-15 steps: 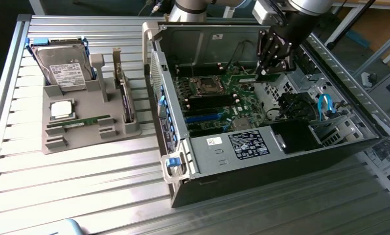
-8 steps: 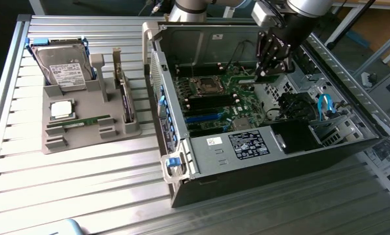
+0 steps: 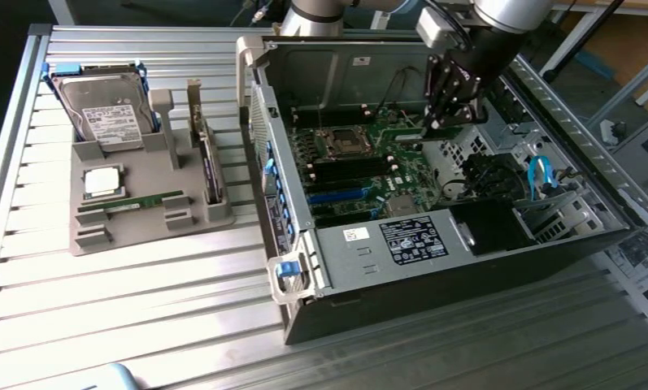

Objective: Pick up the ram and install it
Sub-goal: 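Insert the ram into the slot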

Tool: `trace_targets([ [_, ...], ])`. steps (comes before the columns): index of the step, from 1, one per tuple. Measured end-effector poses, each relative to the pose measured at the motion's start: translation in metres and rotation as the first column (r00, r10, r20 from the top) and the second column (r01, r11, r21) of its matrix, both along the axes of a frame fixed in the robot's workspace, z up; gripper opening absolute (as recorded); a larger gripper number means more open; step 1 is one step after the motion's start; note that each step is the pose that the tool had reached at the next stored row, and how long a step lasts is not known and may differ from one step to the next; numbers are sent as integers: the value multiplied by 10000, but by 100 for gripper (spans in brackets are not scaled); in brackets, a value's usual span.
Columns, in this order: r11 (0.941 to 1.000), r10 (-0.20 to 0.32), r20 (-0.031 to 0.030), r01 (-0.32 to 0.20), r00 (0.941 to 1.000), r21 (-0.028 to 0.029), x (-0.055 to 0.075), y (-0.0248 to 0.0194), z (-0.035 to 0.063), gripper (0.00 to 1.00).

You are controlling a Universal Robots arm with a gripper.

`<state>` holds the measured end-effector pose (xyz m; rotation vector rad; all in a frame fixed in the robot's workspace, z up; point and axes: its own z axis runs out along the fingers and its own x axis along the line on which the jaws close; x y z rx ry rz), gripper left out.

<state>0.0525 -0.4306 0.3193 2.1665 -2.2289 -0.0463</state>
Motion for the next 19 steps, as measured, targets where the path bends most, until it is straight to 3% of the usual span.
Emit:
trace_targets([
  [19,10000,0,0,0,10000,0,-2,0,-103,13],
])
